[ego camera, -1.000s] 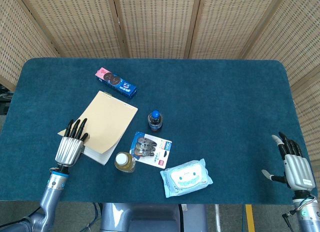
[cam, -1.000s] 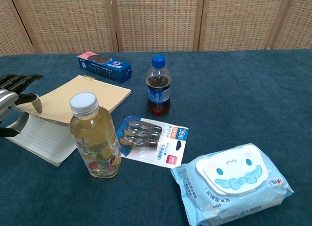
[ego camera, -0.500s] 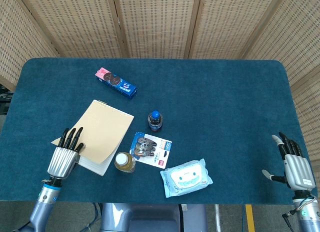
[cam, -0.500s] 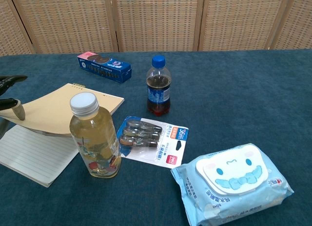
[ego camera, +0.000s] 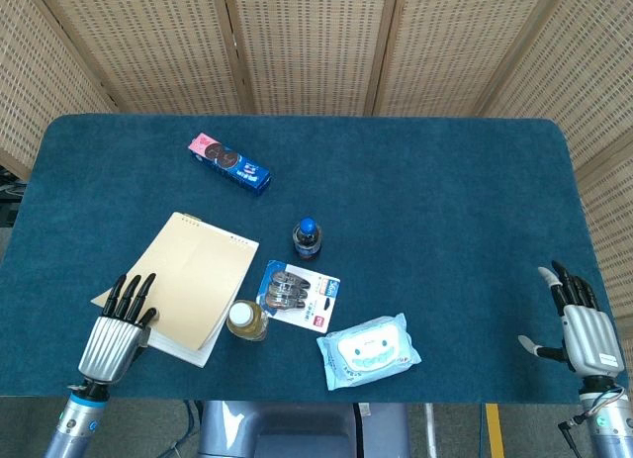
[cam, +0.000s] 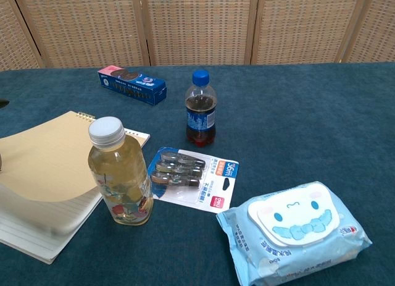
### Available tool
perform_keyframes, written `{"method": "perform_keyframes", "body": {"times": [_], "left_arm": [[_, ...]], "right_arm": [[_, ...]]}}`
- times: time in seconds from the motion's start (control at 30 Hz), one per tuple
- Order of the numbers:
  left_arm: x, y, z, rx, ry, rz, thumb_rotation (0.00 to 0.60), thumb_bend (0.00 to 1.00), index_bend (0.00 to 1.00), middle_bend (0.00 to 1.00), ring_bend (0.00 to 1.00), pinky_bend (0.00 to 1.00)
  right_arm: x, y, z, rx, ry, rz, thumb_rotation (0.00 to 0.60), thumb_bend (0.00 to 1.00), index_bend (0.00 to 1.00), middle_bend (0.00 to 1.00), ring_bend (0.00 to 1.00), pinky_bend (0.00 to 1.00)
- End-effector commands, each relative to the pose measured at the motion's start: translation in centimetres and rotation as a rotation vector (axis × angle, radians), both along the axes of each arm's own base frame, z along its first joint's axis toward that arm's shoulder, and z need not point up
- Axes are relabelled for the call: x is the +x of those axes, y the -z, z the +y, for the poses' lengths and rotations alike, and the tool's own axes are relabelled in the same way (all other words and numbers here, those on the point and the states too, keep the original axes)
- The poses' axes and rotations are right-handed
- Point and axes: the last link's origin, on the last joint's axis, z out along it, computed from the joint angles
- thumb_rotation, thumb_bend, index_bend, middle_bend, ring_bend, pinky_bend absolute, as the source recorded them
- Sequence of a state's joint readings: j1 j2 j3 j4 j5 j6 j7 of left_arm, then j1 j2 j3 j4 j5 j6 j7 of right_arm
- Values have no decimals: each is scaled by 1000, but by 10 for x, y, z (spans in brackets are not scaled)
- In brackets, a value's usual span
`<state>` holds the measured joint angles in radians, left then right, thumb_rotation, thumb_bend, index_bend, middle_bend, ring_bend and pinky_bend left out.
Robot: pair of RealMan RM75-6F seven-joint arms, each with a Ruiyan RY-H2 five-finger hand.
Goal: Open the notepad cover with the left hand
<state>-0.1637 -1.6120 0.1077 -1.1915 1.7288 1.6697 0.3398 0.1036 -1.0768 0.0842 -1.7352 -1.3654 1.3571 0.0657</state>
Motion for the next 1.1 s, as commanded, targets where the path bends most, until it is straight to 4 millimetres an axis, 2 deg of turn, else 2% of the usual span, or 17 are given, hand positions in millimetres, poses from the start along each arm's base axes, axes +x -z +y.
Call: {"method": "perform_keyframes", "body": {"times": [0.03, 0.5, 1.1], "left_arm": [[1, -4, -12, -5, 14, -9, 600, 643, 791, 10, 0, 0], [-9, -14, -53, -32, 12, -15, 600, 646, 793, 10, 0, 0], [-18, -26, -96, -72, 14, -42, 600, 647, 793, 10, 0, 0]], "right_arm": [[0, 0, 0, 0, 0, 0, 600, 156, 56, 0, 0, 0], [0, 0, 1, -1, -1, 0, 600, 156, 56, 0, 0, 0], [0, 0, 1, -1, 2, 0, 600, 156, 56, 0, 0, 0]]}}
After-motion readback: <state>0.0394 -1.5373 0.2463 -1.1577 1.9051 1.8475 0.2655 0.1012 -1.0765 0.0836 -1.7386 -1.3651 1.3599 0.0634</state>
